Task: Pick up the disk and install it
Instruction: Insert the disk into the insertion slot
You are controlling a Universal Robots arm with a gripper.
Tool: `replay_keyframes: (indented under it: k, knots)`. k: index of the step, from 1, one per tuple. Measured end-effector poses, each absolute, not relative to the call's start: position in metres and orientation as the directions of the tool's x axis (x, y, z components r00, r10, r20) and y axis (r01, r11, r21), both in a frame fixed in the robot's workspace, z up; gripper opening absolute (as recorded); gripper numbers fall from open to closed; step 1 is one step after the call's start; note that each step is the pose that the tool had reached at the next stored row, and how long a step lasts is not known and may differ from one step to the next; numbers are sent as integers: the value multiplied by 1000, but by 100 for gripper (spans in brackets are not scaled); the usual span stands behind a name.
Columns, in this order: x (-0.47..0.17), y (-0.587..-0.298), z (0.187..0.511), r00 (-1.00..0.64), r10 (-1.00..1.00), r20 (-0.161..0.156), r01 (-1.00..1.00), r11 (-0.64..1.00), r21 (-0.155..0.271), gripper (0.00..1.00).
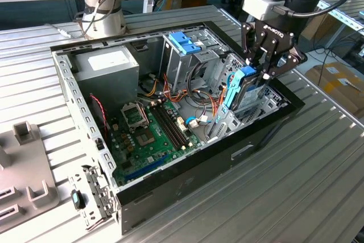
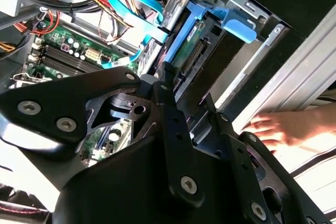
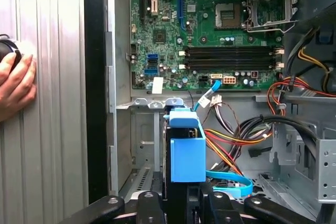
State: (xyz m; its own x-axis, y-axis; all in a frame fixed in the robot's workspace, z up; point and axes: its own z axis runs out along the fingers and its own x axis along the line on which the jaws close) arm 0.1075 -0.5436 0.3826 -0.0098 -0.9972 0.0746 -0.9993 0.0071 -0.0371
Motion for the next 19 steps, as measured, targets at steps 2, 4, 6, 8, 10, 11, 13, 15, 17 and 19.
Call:
replay_keyframes:
  k: [2,4,6,8,10,11,13,15,17,19]
  knots:
    - [107,-544,377,-10,-997,75,-999,7,-37,35]
    - [108,-544,371,-10,-997,74,-999,7,-37,35]
    - [108,-544,367,-10,-997,75,-999,7,-37,35]
    - [107,-544,364,-10,-997,74,-999,7,-37,35]
    - [108,-544,363,-10,-997,74,-999,7,-37,35]
    - [108,-544,363,-10,-997,74,-999,7,-37,35]
    - [107,-544,364,-10,-997,74,-999,7,-37,35]
    - [108,-544,363,-10,-997,74,-999,7,-37,36]
    - [107,-544,363,-10,-997,74,-999,7,-37,42]
    - [107,-544,363,-10,-997,74,-999,7,-37,42]
